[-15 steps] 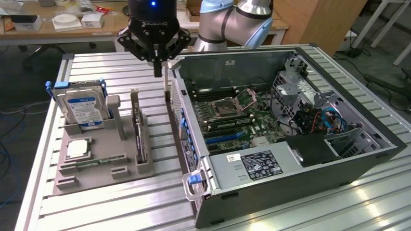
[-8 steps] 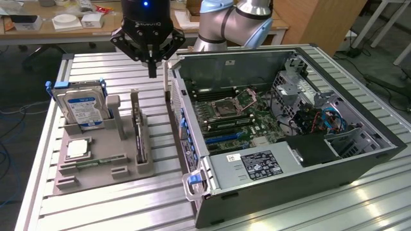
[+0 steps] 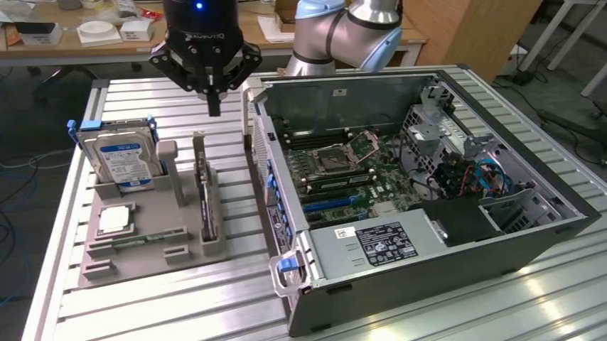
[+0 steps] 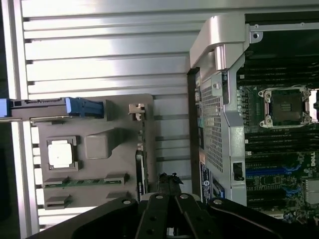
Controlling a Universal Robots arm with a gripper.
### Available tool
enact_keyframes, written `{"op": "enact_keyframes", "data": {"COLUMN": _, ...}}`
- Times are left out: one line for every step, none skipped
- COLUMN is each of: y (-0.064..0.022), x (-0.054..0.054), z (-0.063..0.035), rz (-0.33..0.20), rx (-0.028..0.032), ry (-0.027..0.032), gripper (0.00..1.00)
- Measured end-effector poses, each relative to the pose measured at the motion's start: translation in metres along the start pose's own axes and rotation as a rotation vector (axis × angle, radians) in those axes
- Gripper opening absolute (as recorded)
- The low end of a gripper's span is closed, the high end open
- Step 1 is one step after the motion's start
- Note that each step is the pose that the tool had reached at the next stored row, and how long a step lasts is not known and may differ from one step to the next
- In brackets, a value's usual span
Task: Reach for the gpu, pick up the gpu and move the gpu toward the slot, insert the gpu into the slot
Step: 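Reach for the gpu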
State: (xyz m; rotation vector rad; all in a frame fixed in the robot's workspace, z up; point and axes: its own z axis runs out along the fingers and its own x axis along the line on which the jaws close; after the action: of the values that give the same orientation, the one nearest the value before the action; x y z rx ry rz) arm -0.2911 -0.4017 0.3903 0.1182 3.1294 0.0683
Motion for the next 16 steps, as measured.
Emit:
{"op": "enact_keyframes", "data": {"y": -0.0002, "x": 0.002, "z": 0.0, "rz": 0.0, "rx": 0.0, "ry": 0.0, "gripper": 0.1}}
{"op": "enact_keyframes", "data": {"y": -0.0004, "x": 0.004, "z": 0.0, "rz": 0.0, "rx": 0.0001, "ry": 0.0002, "gripper": 0.1}}
{"op": "enact_keyframes", "data": {"y": -0.0006, "x": 0.005, "z": 0.0, "rz": 0.0, "rx": 0.0, "ry": 0.0003, "gripper": 0.1}}
{"op": "enact_keyframes", "data": {"y": -0.0008, "x": 0.007, "z": 0.0, "rz": 0.0, "rx": 0.0, "ry": 0.0004, "gripper": 0.1}}
{"op": "enact_keyframes", "data": {"y": -0.001, "x": 0.009, "z": 0.0, "rz": 0.0, "rx": 0.0001, "ry": 0.0006, "gripper": 0.1}}
{"op": "enact_keyframes", "data": {"y": -0.0012, "x": 0.01, "z": 0.0, "rz": 0.0, "rx": 0.0001, "ry": 0.0008, "gripper": 0.1}}
{"op": "enact_keyframes", "data": {"y": -0.0014, "x": 0.012, "z": 0.0, "rz": 0.0, "rx": 0.0001, "ry": 0.0009, "gripper": 0.1}}
{"op": "enact_keyframes", "data": {"y": -0.0015, "x": 0.014, "z": 0.0, "rz": 0.0, "rx": 0.0001, "ry": 0.0011, "gripper": 0.1}}
{"op": "enact_keyframes", "data": {"y": -0.0017, "x": 0.015, "z": 0.0, "rz": 0.0, "rx": 0.0001, "ry": 0.0012, "gripper": 0.1}}
{"op": "enact_keyframes", "data": {"y": -0.0019, "x": 0.017, "z": 0.0, "rz": 0.0, "rx": 0.0001, "ry": 0.0015, "gripper": 0.1}}
{"op": "enact_keyframes", "data": {"y": -0.0021, "x": 0.018, "z": 0.0, "rz": 0.0, "rx": 0.0002, "ry": 0.0017, "gripper": 0.1}}
{"op": "enact_keyframes", "data": {"y": -0.0022, "x": 0.019, "z": 0.0, "rz": 0.0, "rx": 0.0002, "ry": 0.0018, "gripper": 0.1}}
{"op": "enact_keyframes", "data": {"y": -0.0024, "x": 0.021, "z": 0.0, "rz": 0.0, "rx": 0.0002, "ry": 0.002, "gripper": 0.1}}
{"op": "enact_keyframes", "data": {"y": -0.0026, "x": 0.022, "z": 0.0, "rz": 0.0, "rx": 0.0001, "ry": 0.0022, "gripper": 0.1}}
{"op": "enact_keyframes", "data": {"y": -0.0028, "x": 0.024, "z": 0.0, "rz": 0.0, "rx": 0.0002, "ry": 0.0023, "gripper": 0.1}}
{"op": "enact_keyframes", "data": {"y": -0.0029, "x": 0.026, "z": 0.0, "rz": 0.0, "rx": 0.0002, "ry": 0.0025, "gripper": 0.1}}
